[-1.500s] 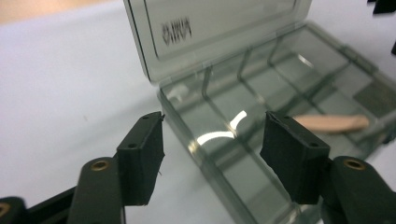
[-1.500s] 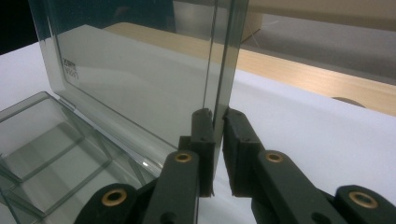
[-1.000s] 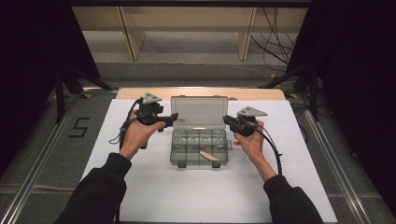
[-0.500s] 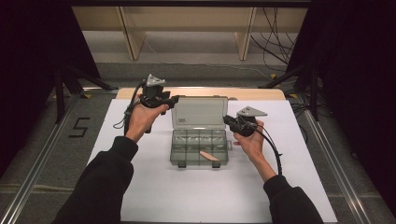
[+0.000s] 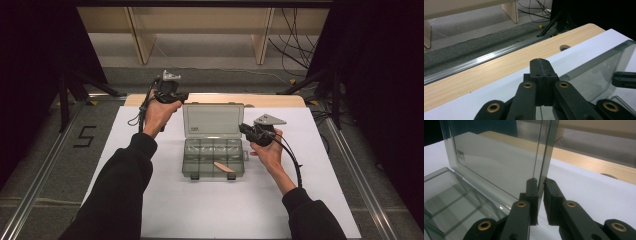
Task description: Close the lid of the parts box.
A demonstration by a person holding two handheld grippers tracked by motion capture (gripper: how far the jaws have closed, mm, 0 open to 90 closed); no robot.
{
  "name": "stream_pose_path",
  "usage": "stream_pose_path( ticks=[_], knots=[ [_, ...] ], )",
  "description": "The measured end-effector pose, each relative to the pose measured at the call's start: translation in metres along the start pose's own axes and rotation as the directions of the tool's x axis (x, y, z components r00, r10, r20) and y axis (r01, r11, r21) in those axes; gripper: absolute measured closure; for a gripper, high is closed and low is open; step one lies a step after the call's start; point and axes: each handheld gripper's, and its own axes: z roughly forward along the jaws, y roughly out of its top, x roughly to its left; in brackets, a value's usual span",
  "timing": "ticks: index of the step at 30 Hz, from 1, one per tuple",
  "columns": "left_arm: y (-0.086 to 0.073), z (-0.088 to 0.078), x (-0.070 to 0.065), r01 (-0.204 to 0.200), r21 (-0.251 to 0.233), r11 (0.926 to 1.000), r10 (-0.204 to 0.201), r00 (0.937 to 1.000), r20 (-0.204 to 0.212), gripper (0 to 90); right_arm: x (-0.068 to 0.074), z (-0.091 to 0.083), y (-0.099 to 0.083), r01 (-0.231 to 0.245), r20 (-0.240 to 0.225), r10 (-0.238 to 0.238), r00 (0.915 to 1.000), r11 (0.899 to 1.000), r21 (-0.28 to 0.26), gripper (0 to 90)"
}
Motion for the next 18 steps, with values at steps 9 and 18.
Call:
stream_pose_path(
  ticks=[9, 18],
  knots=[
    [-0.002, 0.02, 0.0, -0.008, 0.022, 0.9997, 0.009, 0.9999, -0.014, 89.7, -0.001, 0.0, 0.0, 0.006, -0.004, -0.006, 1.0, 1.0, -0.003, 82.5],
    [-0.005, 0.027, -0.002, 0.024, 0.013, 0.9996, -0.024, 0.9996, -0.014, 89.7, 0.0, 0.0, 0.0, 0.004, -0.002, -0.004, 1.0, 1.0, -0.002, 82.4]
  ],
)
